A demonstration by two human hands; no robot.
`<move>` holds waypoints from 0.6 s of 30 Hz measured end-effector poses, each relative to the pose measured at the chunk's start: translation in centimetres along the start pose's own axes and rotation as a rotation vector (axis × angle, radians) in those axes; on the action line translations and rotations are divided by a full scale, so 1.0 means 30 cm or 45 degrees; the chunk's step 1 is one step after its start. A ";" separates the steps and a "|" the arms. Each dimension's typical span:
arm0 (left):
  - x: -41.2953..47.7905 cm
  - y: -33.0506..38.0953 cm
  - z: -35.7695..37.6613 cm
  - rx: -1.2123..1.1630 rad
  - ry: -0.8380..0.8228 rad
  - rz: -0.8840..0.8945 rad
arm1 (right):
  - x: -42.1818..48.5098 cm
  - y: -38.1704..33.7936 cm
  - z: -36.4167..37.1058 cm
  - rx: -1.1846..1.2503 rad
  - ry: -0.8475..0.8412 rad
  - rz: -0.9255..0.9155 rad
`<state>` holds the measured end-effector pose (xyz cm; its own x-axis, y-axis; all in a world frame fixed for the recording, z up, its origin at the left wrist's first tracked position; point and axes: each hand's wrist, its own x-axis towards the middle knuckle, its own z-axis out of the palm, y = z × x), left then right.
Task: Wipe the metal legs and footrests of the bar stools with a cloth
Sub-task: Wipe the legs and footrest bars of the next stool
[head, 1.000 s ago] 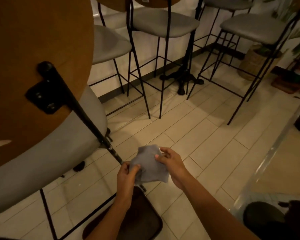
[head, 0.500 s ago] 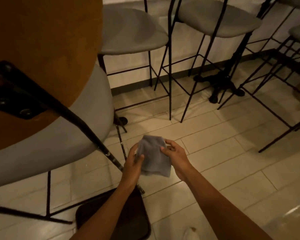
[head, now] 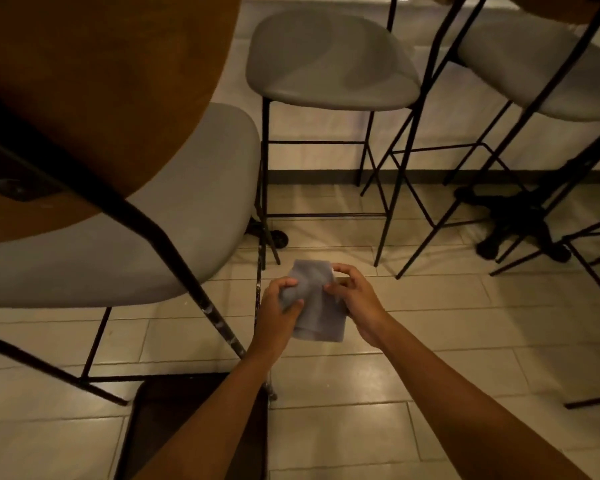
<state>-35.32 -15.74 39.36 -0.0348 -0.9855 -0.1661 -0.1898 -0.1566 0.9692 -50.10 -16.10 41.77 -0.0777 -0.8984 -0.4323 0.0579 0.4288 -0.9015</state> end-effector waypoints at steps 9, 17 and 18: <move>0.055 -0.081 0.005 0.198 0.293 -0.015 | 0.151 0.056 0.072 -0.134 -0.135 -0.201; 0.144 -0.200 0.100 0.024 0.653 -0.006 | 0.348 0.164 0.079 -0.394 -0.344 -0.466; 0.155 -0.230 0.104 0.001 0.687 0.021 | 0.373 0.181 0.088 -0.420 -0.387 -0.486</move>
<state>-37.24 -19.04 31.31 0.4709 -0.8815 -0.0338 -0.1944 -0.1411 0.9707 -48.04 -24.06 32.08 0.2596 -0.9610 -0.0951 -0.2348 0.0327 -0.9715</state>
